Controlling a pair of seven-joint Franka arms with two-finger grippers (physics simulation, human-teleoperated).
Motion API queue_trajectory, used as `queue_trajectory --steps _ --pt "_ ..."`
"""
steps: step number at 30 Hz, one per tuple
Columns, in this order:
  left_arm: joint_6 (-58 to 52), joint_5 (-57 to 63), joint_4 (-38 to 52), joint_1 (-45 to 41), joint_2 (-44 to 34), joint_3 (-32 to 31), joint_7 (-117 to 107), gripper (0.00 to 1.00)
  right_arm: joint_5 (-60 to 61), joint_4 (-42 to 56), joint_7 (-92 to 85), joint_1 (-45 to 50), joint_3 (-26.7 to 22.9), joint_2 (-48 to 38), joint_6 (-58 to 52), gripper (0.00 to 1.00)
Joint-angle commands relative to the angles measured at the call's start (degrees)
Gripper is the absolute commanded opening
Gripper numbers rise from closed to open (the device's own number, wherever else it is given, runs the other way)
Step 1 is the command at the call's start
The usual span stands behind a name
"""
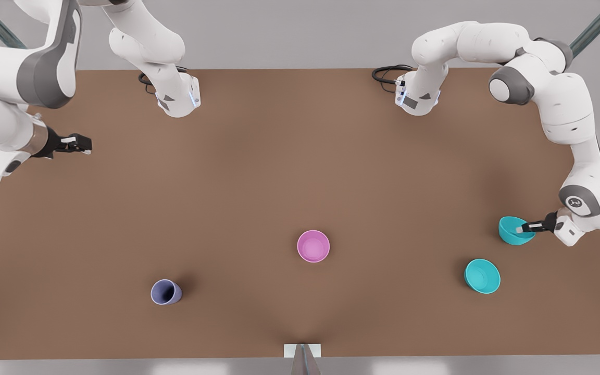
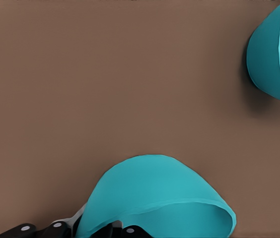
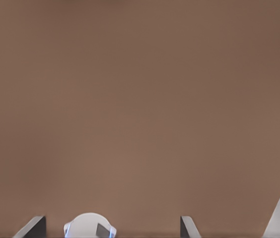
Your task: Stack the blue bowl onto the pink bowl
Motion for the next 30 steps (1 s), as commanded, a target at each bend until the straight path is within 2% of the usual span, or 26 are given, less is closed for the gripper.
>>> queue_trajectory --steps 1,3,6,8,10,11,12,14,17,20,23,30 --pt "-1.5 -0.4 0.1 -0.1 -0.7 0.0 1.7 0.21 0.2 -0.1 -3.3 0.0 0.0 -0.1 -0.1 1.00" --pt "-2.5 -0.3 0.1 -0.8 -1.7 0.0 -0.5 0.21 0.2 -0.1 -3.3 -0.1 0.0 0.0 -0.1 1.00" --pt "-16.3 4.1 0.0 -9.0 -9.9 0.6 -17.2 0.21 0.2 -0.3 -3.3 -0.1 0.0 0.2 0.0 1.00" --pt "-27.9 5.6 0.1 -20.5 -14.5 1.6 -26.7 0.21 0.6 -0.3 -3.3 -0.2 -0.1 0.3 0.0 1.00" --pt "-31.4 5.5 2.1 -33.2 -14.1 1.0 -40.5 0.21 0.6 -0.3 -3.3 -0.3 -0.1 0.3 0.0 1.00" --pt "-30.8 5.0 6.7 -38.2 -9.8 0.9 -45.9 0.21 0.6 -0.4 -3.3 -0.3 -0.1 0.4 0.0 1.00" --pt "-29.2 4.9 15.1 -40.4 -4.0 -1.7 -53.7 0.21 0.6 -0.3 -3.3 -0.3 -0.1 0.4 0.0 1.00" --pt "-18.3 5.2 16.7 -41.5 -2.1 -9.3 -66.2 0.21 0.7 -0.4 -3.3 -0.3 -0.1 0.4 -0.1 1.00" --pt "-2.8 5.0 16.9 -46.1 0.8 -10.0 -70.4 0.21 0.7 -0.4 -3.3 -0.4 -0.1 0.8 -0.1 1.00" --pt "-1.7 5.1 24.8 -46.4 5.6 -11.8 -77.2 0.21 1.0 -0.4 -3.3 -0.7 -0.1 1.1 -0.1 1.00" --pt "-1.1 5.4 28.7 -49.1 7.9 -12.6 -84.2 0.21 1.0 -0.4 -3.3 -0.7 -0.1 1.2 -0.2 1.00" --pt "-0.7 5.7 26.1 -50.3 8.6 -12.2 -84.6 0.21 1.4 -0.4 -3.3 -0.7 -0.1 1.2 -0.4 1.00"
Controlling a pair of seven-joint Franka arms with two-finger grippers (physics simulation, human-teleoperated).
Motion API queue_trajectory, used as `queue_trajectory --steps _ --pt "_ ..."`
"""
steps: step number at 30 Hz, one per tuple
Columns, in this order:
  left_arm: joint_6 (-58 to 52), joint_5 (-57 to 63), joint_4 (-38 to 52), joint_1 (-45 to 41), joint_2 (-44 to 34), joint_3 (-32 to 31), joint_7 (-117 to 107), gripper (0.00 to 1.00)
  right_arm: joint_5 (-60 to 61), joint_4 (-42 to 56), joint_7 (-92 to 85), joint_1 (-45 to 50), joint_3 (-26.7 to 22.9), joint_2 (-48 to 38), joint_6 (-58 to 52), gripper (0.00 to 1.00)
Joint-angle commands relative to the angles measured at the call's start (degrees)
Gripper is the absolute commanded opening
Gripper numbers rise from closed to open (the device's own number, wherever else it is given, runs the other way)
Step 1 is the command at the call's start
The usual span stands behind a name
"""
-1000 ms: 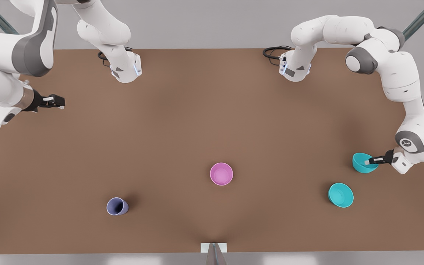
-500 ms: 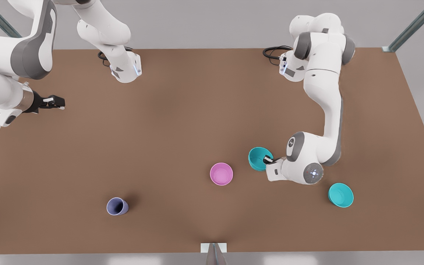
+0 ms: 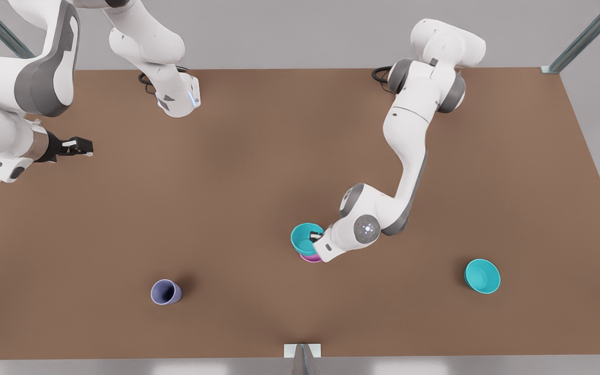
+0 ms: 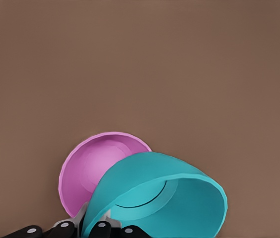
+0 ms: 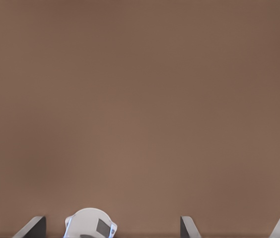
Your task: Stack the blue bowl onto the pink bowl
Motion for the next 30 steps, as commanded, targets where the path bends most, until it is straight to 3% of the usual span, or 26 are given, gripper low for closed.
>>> queue_trajectory --steps 1,12,13,14,17,18,20,21,23,24,25,26,30 --pt "1.2 0.4 -1.1 0.3 -0.5 0.2 -28.4 0.21 0.1 0.0 -0.6 -0.1 0.0 -0.1 -0.2 1.00" --pt "-0.7 0.3 -2.6 0.9 -1.0 -0.4 -28.4 0.21 0.2 0.0 -0.6 0.0 0.0 0.2 -0.2 1.00" --pt "-0.8 0.3 -2.7 0.9 -1.0 -0.4 -28.0 0.35 0.2 0.0 -0.6 -0.1 0.0 0.2 -0.2 1.00" --pt "-0.9 0.4 -2.7 0.9 -1.0 -0.4 -28.0 1.00 0.2 0.0 -0.6 -0.1 0.0 0.2 -0.2 1.00" --pt "-4.3 0.6 -2.8 1.0 -1.7 0.2 -27.9 1.00 0.2 0.0 -0.6 0.0 0.0 0.3 -0.2 1.00" --pt "-10.2 2.0 -3.0 0.9 -4.4 3.9 -25.2 1.00 0.2 0.0 -0.6 0.0 0.0 0.3 -0.2 1.00" --pt "-30.6 3.0 -2.8 1.0 -15.7 21.9 2.0 1.00 0.2 0.0 -0.6 0.0 0.0 0.4 -0.2 1.00" --pt "-33.7 6.6 -2.4 0.9 -19.3 25.5 8.9 1.00 0.2 0.0 -0.6 0.0 0.0 0.4 -0.2 1.00" --pt "-40.3 12.5 -2.4 1.2 -26.3 25.6 18.5 1.00 0.2 0.0 -0.6 0.0 0.0 0.3 -0.2 1.00" --pt "-39.6 13.1 -5.6 6.0 -30.3 19.8 18.5 1.00 0.2 0.0 -0.6 0.0 0.0 0.3 -0.2 1.00" --pt "-32.0 23.8 -15.0 19.7 -38.6 -1.9 18.1 1.00 0.2 0.0 -0.6 0.0 0.0 0.2 -0.2 1.00" --pt "-28.0 23.6 -20.0 23.2 -42.8 -5.6 16.9 1.00 0.2 -0.1 -0.6 0.0 0.0 0.2 -0.2 1.00" --pt "-30.2 20.6 -20.1 23.6 -43.6 -5.4 16.7 1.00 0.2 -0.1 -0.6 0.0 0.0 0.2 -0.2 1.00"
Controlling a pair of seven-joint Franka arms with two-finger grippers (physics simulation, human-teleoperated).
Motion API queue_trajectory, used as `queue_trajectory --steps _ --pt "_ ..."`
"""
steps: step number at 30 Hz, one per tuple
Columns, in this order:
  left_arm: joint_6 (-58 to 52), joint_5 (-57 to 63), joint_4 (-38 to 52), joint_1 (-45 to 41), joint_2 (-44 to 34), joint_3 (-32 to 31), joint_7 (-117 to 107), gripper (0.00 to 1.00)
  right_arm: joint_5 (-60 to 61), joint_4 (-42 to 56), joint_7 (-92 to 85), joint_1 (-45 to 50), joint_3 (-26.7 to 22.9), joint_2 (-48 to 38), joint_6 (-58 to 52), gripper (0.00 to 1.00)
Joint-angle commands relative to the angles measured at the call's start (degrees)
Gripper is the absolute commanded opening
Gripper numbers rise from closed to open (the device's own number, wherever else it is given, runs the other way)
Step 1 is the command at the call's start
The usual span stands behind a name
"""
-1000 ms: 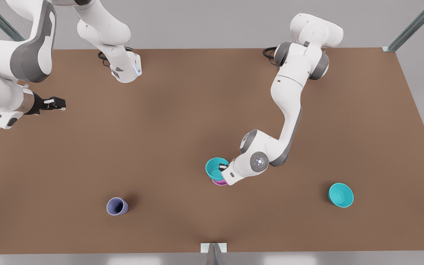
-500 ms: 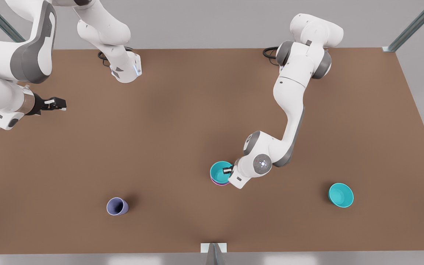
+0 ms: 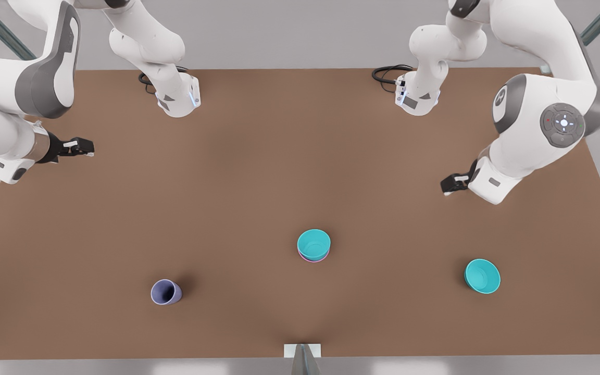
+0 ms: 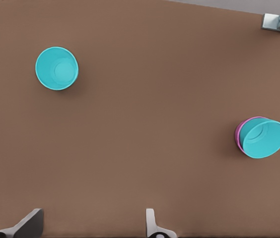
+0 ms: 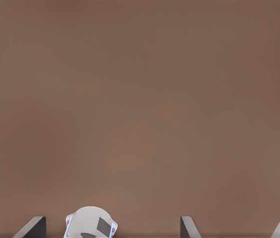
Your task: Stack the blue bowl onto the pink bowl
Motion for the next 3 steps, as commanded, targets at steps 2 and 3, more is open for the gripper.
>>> queue_trajectory --steps 2,3 --pt "-2.6 1.5 -0.3 0.3 -0.3 -0.4 18.0 1.00 0.0 -0.2 -0.1 0.0 0.0 -0.1 0.1 1.00" --pt "-2.5 1.5 -0.3 0.3 -0.3 -0.4 18.1 1.00 0.0 -0.5 -0.1 0.0 0.0 -0.1 0.1 1.00"
